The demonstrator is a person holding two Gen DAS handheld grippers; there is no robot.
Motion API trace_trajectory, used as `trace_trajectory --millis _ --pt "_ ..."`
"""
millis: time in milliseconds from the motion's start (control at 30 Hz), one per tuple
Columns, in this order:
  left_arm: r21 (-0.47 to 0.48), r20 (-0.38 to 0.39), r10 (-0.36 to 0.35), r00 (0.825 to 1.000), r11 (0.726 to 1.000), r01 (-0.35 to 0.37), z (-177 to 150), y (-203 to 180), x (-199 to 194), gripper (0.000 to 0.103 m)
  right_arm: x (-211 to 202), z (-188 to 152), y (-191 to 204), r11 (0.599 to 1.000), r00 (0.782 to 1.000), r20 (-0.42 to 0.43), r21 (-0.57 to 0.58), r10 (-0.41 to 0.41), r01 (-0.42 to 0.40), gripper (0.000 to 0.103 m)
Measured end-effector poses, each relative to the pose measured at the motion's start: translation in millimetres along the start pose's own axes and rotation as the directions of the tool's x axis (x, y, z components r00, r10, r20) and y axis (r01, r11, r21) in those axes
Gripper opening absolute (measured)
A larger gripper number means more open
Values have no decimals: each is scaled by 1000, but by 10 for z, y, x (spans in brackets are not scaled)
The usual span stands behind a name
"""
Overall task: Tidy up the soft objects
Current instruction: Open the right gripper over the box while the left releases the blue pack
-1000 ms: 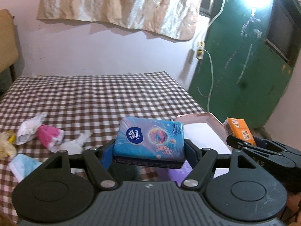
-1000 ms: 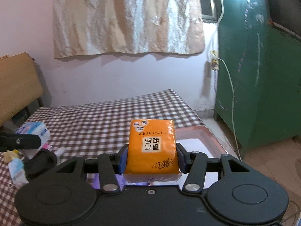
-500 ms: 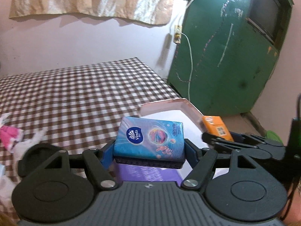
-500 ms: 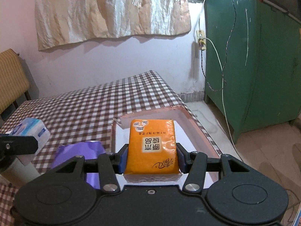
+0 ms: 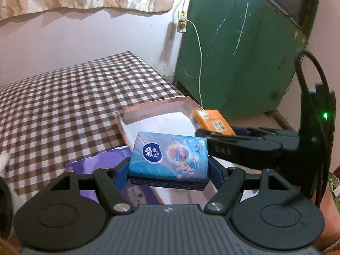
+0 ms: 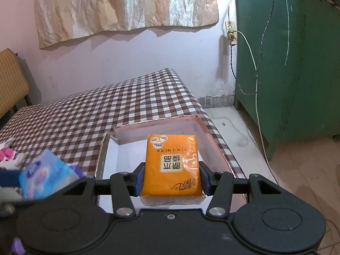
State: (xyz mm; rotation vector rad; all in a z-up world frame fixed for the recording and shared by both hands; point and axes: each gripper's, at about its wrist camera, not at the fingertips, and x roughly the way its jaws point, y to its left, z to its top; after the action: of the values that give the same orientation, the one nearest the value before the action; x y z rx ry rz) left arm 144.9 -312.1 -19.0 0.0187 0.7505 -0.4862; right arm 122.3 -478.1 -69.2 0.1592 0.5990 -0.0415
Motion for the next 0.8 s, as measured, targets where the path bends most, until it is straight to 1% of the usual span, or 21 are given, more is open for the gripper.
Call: trace_trajectory --millis 33,67,100,133,167,200,267,333,433,467,567,733,800 --pt "6 6 0 1000 1000 0 6 -2 19 76 25 13 -21 1000 1000 2 1 -2 2 62" --pt "11 8 -1 1000 1000 1 7 -7 45 78 57 41 -38 1000 1000 9 2 -7 7 65" --pt "15 9 -7 1000 1000 7 6 -9 59 78 71 53 -53 1000 1000 13 5 -9 9 65" --pt "15 11 -16 1000 1000 16 2 -12 55 82 82 64 -72 1000 1000 16 10 -10 10 66" --pt "15 15 -24 1000 1000 23 2 -25 46 85 86 66 -97 1000 1000 19 14 -1 0 72" --pt "16 22 -31 999 999 30 -4 -19 22 86 70 68 -112 1000 1000 25 25 10 -11 75" --pt "25 35 -28 999 999 27 -14 -38 -25 93 15 63 -112 999 999 39 32 17 -18 75" --pt "33 39 -24 999 999 23 -15 -49 -68 93 -53 56 -101 999 999 45 32 20 -22 75" --pt "20 50 -19 999 1000 18 -11 -25 -161 93 -207 62 -69 999 998 63 34 5 -8 75" --pt "18 53 -14 998 1000 13 -16 -13 -214 94 -265 68 -51 999 998 69 33 0 -3 76" --pt "29 60 33 998 999 -35 -26 33 -325 94 -449 91 37 1000 997 78 13 -15 14 77" --pt "0 54 88 995 996 -89 -39 209 -548 94 -659 90 226 1000 996 87 6 -18 18 80" --pt "-13 58 112 992 994 -111 -41 297 -641 94 -730 78 338 1000 996 90 0 -21 21 84"
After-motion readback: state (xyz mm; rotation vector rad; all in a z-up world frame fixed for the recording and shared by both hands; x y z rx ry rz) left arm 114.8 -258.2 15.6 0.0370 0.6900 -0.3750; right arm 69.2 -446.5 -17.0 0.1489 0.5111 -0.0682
